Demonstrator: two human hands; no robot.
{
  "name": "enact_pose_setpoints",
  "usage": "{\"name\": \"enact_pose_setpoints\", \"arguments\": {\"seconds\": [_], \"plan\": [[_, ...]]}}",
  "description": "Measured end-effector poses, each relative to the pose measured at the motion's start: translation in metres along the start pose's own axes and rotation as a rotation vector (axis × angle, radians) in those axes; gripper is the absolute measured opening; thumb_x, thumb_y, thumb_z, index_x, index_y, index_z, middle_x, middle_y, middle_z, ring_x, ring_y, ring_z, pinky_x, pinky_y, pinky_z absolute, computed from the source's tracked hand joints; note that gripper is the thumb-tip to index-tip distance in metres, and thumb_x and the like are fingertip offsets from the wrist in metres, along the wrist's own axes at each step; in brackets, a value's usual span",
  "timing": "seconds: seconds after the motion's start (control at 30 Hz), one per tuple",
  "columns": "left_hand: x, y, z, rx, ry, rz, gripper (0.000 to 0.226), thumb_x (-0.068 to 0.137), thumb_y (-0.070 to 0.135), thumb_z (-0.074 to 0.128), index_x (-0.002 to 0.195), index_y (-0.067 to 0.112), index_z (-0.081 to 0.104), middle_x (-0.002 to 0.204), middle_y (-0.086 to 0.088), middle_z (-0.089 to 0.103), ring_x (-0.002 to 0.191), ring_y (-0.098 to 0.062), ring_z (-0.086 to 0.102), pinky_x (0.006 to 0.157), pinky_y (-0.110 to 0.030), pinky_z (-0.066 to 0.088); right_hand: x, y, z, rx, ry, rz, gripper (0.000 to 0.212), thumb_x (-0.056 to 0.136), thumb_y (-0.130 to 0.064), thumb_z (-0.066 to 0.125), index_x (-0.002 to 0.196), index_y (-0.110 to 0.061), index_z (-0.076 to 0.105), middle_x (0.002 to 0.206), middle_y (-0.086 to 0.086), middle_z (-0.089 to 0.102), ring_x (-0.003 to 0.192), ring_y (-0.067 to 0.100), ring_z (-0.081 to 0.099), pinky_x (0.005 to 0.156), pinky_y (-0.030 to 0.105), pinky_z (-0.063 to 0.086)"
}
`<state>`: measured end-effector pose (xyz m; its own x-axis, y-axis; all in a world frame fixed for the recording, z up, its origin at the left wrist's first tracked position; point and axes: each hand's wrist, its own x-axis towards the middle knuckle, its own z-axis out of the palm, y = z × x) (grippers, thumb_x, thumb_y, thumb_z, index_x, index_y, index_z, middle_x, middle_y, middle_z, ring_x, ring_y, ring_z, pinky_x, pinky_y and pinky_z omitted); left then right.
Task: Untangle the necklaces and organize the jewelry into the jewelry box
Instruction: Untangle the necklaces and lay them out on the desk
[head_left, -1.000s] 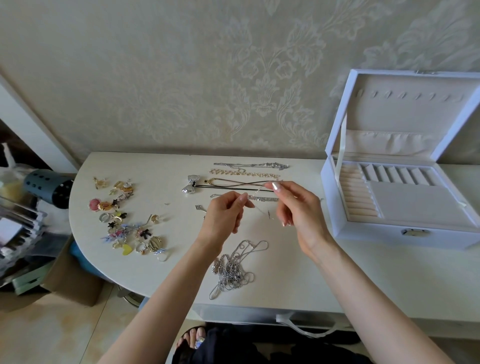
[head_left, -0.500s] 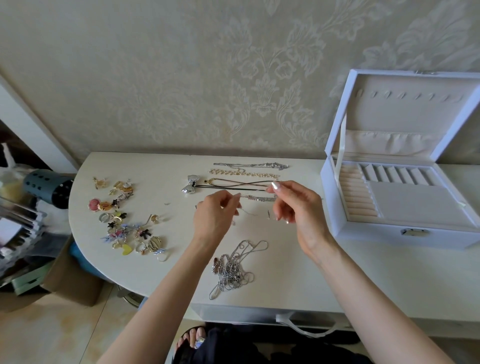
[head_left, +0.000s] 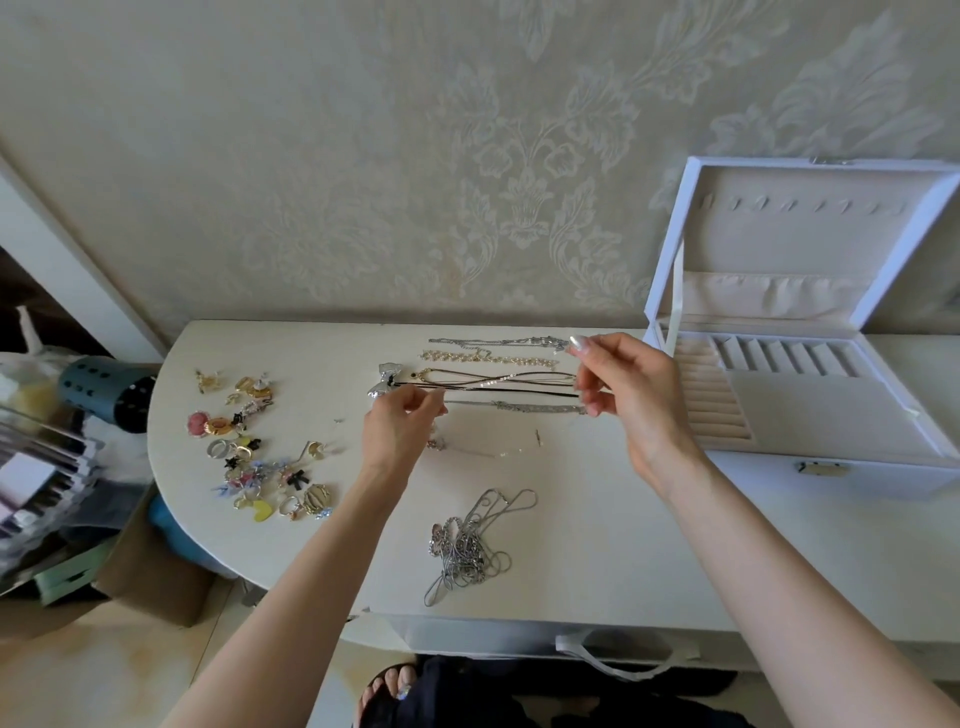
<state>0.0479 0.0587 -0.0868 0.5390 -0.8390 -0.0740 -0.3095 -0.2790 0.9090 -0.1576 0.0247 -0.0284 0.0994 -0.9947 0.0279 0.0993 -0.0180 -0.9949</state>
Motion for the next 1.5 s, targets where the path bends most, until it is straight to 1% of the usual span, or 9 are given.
{"name": "enact_pose_setpoints", "arguments": {"seconds": [0.3, 0.4, 0.53, 0.73, 0.83, 0.97, 1.1, 1.27, 1.5], "plan": [[-0.009, 0.021, -0.001, 0.289, -0.281, 0.167, 0.020, 0.087, 0.031, 0.063, 0.070, 0.022, 0.064, 0.072, 0.008, 0.062, 0.063, -0.014, 0.050, 0.066, -0.030, 0.040, -0.002, -0.018, 0.015, -0.112, -0.170, -0.026, 0.013, 0.090, -0.008, 0.061, 0.089, -0.012, 0.073, 0.060, 0.001, 0.058, 0.054, 0.009, 0.051, 0.049, 0.018, 0.043], [-0.013, 0.043, -0.002, 0.214, -0.332, 0.284, 0.009, 0.086, 0.020, 0.065, 0.091, 0.013, 0.066, 0.087, 0.006, 0.065, 0.080, -0.014, 0.059, 0.075, -0.029, 0.045, -0.003, -0.027, 0.021, -0.218, -0.238, -0.046, 0.011, 0.089, -0.011, 0.062, 0.092, -0.009, 0.073, 0.061, 0.000, 0.060, 0.050, 0.008, 0.048, 0.047, 0.015, 0.038], [-0.020, 0.076, -0.007, 0.089, -0.496, 0.462, 0.034, 0.080, 0.004, 0.066, 0.111, 0.013, 0.055, 0.100, 0.005, 0.062, 0.096, -0.014, 0.059, 0.083, -0.027, 0.049, -0.002, -0.034, 0.033, -0.465, -0.318, -0.067, 0.014, 0.088, -0.005, 0.062, 0.095, -0.011, 0.072, 0.064, -0.003, 0.061, 0.047, 0.003, 0.049, 0.048, 0.011, 0.038], [-0.025, 0.093, -0.015, 0.190, -0.516, 0.388, 0.005, 0.081, 0.012, 0.057, 0.078, 0.010, 0.062, 0.075, -0.005, 0.068, 0.079, -0.017, 0.065, 0.079, -0.033, 0.051, -0.001, -0.040, 0.038, -0.484, -0.260, -0.099, 0.012, 0.083, -0.001, 0.065, 0.085, -0.009, 0.056, 0.063, 0.005, 0.060, 0.041, -0.002, 0.049, 0.047, 0.013, 0.040], [-0.029, 0.094, -0.017, 0.196, -0.522, 0.403, 0.014, 0.087, 0.003, 0.053, 0.081, 0.005, 0.065, 0.074, -0.001, 0.067, 0.070, -0.004, 0.062, 0.075, -0.025, 0.050, 0.001, -0.040, 0.035, -0.472, -0.249, -0.108, 0.012, 0.084, -0.004, 0.067, 0.082, -0.009, 0.056, 0.068, 0.009, 0.062, 0.043, -0.002, 0.051, 0.048, 0.012, 0.041], [-0.026, 0.095, -0.021, 0.208, -0.510, 0.392, 0.013, 0.086, 0.015, 0.057, 0.081, 0.009, 0.066, 0.081, -0.005, 0.070, 0.077, -0.015, 0.062, 0.077, -0.034, 0.051, 0.001, -0.038, 0.035, -0.356, -0.241, -0.072, 0.010, 0.086, -0.013, 0.067, 0.083, -0.007, 0.059, 0.066, 0.004, 0.060, 0.045, 0.006, 0.052, 0.049, 0.018, 0.042], [-0.026, 0.110, -0.022, 0.006, -0.478, 0.337, 0.020, 0.093, 0.017, 0.054, 0.077, 0.007, 0.061, 0.068, -0.002, 0.058, 0.057, -0.005, 0.054, 0.066, -0.024, 0.044, -0.003, -0.037, 0.036, -0.147, -0.308, 0.006, 0.033, 0.088, -0.034, 0.062, 0.100, -0.004, 0.058, 0.079, 0.004, 0.062, 0.049, 0.012, 0.050, 0.048, 0.022, 0.038], [-0.024, 0.118, -0.025, -0.298, -0.397, 0.276, 0.026, 0.098, 0.020, 0.047, 0.075, 0.010, 0.051, 0.060, 0.000, 0.058, 0.054, -0.009, 0.054, 0.052, -0.019, 0.042, -0.005, -0.033, 0.033, -0.027, -0.414, 0.075, 0.026, 0.090, -0.024, 0.060, 0.111, -0.010, 0.061, 0.082, 0.002, 0.069, 0.051, 0.012, 0.051, 0.052, 0.022, 0.044], [-0.020, 0.111, -0.036, -0.611, -0.322, 0.178, 0.024, 0.099, 0.017, 0.043, 0.076, 0.013, 0.047, 0.088, -0.008, 0.073, 0.058, -0.009, 0.057, 0.058, -0.021, 0.050, -0.004, -0.022, 0.019, -0.063, -0.503, 0.121, 0.012, 0.088, -0.016, 0.063, 0.098, -0.012, 0.070, 0.067, 0.004, 0.064, 0.053, 0.011, 0.048, 0.053, 0.018, 0.038]]}}
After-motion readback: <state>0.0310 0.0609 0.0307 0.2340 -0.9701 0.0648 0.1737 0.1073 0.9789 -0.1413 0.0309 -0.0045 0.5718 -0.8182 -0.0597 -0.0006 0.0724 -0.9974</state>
